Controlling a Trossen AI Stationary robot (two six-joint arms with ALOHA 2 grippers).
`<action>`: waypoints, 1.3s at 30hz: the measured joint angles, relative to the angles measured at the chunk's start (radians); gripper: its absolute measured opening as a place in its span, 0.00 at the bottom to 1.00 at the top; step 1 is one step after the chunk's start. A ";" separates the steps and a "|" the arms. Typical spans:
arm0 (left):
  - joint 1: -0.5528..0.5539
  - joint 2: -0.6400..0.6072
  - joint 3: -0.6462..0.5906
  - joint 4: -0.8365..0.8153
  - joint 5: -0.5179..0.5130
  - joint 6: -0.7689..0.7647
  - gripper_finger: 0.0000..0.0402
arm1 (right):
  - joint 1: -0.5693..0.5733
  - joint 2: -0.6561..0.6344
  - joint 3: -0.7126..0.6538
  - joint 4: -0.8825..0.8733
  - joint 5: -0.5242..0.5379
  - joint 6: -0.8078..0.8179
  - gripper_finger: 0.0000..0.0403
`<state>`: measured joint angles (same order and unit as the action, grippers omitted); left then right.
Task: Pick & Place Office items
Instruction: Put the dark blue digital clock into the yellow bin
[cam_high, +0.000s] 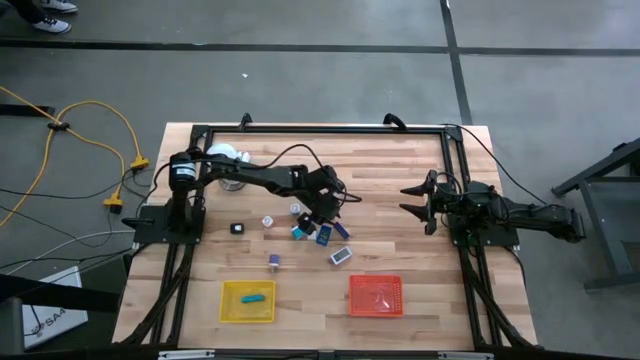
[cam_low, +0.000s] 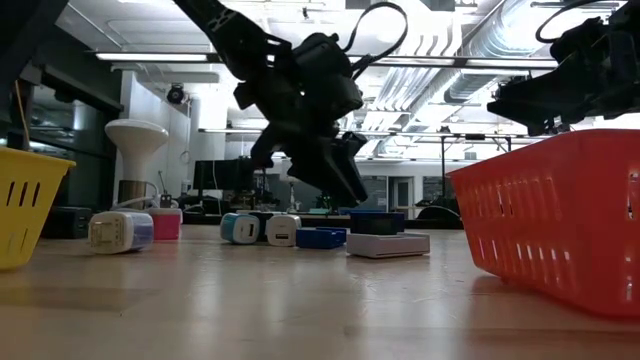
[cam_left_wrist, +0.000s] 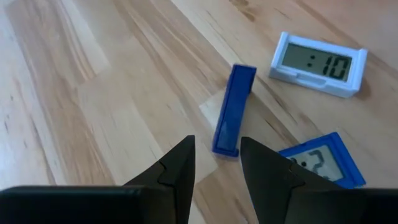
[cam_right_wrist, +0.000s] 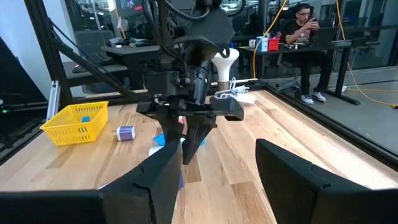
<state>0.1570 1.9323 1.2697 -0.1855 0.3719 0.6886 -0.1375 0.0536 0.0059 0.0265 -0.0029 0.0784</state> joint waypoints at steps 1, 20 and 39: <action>0.000 0.001 0.000 -0.001 -0.002 0.004 0.30 | 0.000 0.000 0.000 0.000 0.000 0.000 0.48; -0.049 0.002 0.000 0.030 -0.117 0.014 0.30 | 0.000 0.000 0.000 0.000 0.000 0.000 0.48; -0.065 0.030 0.000 0.054 -0.112 -0.034 0.30 | 0.000 0.000 0.000 0.003 0.000 0.000 0.48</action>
<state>0.0923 1.9620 1.2697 -0.1314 0.2599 0.6544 -0.1377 0.0536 0.0059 0.0292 -0.0029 0.0784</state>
